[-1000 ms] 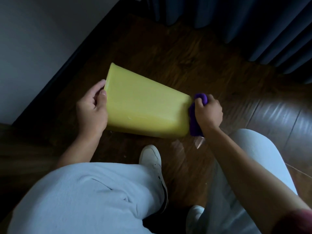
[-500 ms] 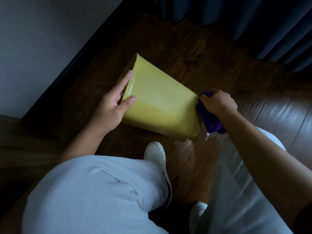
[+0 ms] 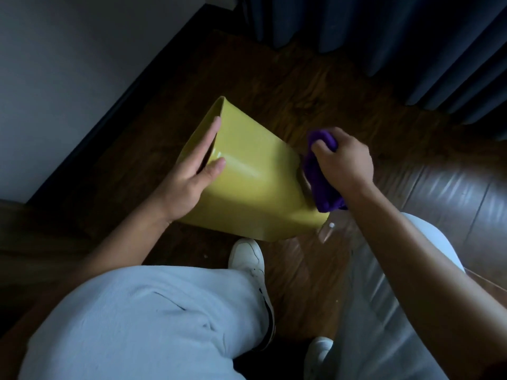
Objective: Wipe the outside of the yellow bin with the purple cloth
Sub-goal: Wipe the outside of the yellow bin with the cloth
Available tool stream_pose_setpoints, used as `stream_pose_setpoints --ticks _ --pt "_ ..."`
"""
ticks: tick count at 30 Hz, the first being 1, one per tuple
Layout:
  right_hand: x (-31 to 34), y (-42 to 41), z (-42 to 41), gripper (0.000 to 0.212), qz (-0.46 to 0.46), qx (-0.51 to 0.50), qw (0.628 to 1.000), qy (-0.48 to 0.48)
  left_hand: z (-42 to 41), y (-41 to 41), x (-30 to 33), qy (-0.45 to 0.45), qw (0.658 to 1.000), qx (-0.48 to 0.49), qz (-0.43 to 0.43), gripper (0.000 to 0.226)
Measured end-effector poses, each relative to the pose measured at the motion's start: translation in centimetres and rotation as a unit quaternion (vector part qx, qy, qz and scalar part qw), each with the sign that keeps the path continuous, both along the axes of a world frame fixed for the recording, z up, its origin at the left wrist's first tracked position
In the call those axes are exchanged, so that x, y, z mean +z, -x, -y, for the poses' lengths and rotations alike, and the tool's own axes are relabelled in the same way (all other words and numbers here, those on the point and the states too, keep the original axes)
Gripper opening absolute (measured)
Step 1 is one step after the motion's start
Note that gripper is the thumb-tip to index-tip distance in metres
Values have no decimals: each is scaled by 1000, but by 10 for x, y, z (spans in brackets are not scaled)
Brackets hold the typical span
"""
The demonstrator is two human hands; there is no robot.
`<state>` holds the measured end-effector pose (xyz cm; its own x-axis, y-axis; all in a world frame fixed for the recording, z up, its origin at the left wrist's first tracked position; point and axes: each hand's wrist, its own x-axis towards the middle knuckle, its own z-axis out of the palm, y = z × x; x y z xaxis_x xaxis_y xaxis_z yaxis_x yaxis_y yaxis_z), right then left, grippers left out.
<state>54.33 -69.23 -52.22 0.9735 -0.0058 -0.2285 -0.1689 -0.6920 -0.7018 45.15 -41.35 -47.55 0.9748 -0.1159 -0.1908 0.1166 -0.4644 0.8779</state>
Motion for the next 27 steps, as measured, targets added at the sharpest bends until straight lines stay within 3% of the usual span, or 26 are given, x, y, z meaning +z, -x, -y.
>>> stream_pose_setpoints --ticks 5,9,14,22,27 --pt "54 19 -65 46 179 74 977 -87 10 -16 2 79 995 59 -11 60" --pt "46 45 -106 46 178 98 976 -72 18 -24 -4 81 993 81 27 58" --pt "2 55 -102 47 191 29 980 -39 14 -25 -11 70 992 99 40 63" --pt "-84 35 -7 46 1 -82 996 36 12 -25 -14 22 984 165 65 54" --pt "-83 11 25 36 -91 -119 987 52 13 -25 -11 -23 978 188 88 50"
